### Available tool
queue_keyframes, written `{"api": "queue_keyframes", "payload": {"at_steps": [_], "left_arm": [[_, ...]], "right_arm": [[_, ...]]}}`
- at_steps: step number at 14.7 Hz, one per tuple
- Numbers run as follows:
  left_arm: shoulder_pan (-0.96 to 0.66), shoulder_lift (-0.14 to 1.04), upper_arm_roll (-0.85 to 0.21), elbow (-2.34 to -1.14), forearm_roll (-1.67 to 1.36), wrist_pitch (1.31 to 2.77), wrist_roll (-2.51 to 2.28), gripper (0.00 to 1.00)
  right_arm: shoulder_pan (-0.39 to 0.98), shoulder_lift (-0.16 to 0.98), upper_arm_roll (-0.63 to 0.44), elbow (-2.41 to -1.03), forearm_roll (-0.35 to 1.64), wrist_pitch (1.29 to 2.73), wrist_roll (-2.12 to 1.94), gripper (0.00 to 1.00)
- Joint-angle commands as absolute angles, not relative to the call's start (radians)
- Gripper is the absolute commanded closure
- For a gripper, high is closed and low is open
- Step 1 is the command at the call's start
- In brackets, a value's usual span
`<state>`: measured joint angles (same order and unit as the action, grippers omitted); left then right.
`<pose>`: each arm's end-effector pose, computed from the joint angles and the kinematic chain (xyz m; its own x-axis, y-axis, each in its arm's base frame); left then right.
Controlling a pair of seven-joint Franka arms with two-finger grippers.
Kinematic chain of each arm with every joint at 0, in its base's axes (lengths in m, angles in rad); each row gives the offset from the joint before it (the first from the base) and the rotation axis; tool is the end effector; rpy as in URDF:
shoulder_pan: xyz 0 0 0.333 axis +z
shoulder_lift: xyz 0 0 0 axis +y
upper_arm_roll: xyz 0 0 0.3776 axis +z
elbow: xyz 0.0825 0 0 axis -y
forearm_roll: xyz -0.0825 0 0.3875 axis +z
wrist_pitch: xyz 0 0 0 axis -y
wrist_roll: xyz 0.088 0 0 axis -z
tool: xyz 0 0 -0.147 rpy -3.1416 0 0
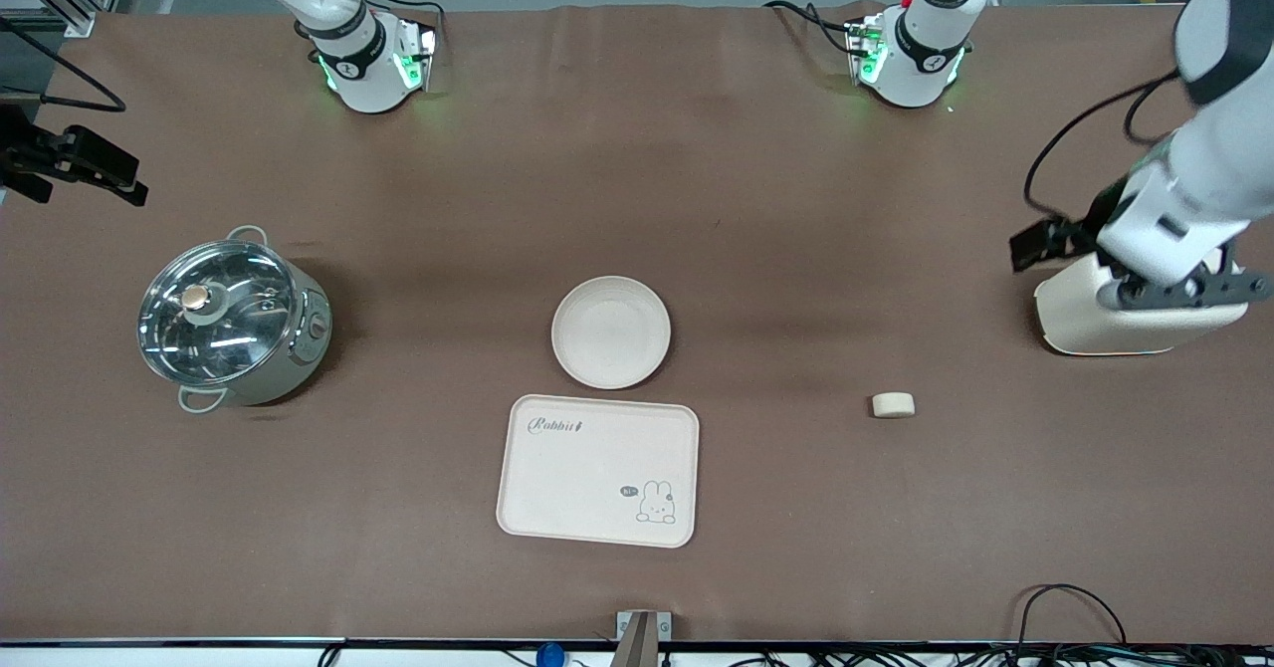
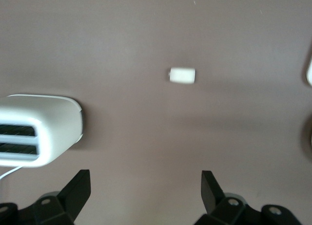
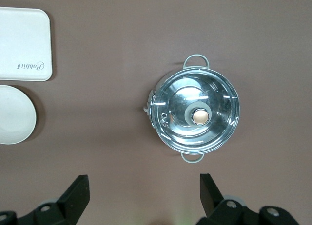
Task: Place bun in plate and plate on tray
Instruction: 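Grasp the white bun with the left gripper while the right gripper reaches out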
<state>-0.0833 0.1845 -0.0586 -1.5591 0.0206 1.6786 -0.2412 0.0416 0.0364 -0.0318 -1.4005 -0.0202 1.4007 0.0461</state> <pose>0.6190 -0.0826 0.5515 0.9934 0.0975 -0.0605 0.0961 -0.9951 -0.0247 0.5518 0.0026 0.6908 0.9986 -0.0397 -0.0351 -0.0389 -0.9990 0.0228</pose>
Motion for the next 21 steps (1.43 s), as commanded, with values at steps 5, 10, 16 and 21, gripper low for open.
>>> {"api": "queue_keyframes", "payload": {"at_steps": [5, 10, 16, 21], "left_arm": [[-0.106, 0.490, -0.055, -1.523, 0.021, 1.931, -0.558, 0.00], [-0.104, 0.623, -0.058, -1.525, 0.006, 2.042, -0.682, 0.00], [-0.104, 0.707, -0.084, -1.557, -0.034, 2.181, -0.805, 0.00], [-0.101, 0.745, -0.084, -1.582, -0.041, 2.255, -0.810, 0.09]], "right_arm": [[-0.031, 0.021, -0.035, -1.506, 0.092, 1.422, 0.043, 0.00], [-0.028, 0.020, -0.031, -1.689, 0.123, 1.546, 0.046, 0.00], [0.026, 0.020, -0.029, -1.925, 0.247, 1.776, 0.055, 0.00], [0.081, 0.034, -0.028, -2.045, 0.391, 1.965, 0.057, 0.00]]}}
